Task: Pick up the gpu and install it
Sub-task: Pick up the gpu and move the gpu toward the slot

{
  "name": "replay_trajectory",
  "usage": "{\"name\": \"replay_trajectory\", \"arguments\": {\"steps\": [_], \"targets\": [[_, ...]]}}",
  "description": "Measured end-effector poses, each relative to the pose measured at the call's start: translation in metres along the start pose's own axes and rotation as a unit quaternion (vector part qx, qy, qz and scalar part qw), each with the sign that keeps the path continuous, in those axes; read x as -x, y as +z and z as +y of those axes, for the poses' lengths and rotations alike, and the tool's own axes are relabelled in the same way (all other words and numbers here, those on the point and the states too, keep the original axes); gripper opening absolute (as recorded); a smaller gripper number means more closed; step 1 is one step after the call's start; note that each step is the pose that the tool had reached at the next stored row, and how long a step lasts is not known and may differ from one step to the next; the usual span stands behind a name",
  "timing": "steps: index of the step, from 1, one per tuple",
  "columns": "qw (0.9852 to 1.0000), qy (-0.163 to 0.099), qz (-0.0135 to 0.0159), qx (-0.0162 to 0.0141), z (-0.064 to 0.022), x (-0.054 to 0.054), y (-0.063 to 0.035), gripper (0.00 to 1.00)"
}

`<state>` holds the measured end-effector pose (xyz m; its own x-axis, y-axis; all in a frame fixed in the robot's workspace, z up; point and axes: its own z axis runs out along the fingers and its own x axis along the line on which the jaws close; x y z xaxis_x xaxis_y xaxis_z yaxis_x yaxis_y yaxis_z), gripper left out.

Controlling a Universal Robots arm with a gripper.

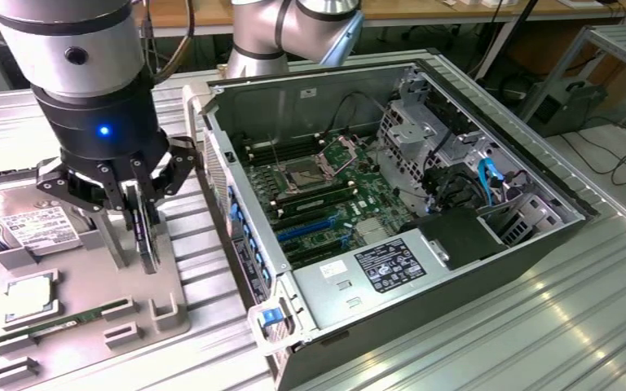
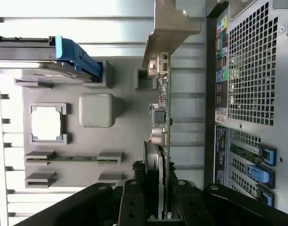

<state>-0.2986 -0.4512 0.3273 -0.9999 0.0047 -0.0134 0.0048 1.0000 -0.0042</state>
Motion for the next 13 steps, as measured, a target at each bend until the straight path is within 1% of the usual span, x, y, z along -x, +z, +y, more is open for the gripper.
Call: {"name": "replay_trajectory", "arguments": {"steps": [1,2,3,4,7,13], "targets": [[1.0,0.0,0.0,0.0,-0.0002,0.0,-0.0131,0.27],[1.0,0.0,-0.0001,0.0,-0.0003,0.0,-0.0304,0.27],[1.0,0.0,0.0,0.0,-0.0003,0.001,-0.0356,0.27],[1.0,0.0,0.0002,0.0,-0.0003,0.001,-0.0383,0.27],[1.0,0.0,0.0004,0.0,-0.0003,0.001,-0.0421,0.27],[1.0,0.0,0.0005,0.0,-0.0004,0.001,-0.0459,0.27]]}}
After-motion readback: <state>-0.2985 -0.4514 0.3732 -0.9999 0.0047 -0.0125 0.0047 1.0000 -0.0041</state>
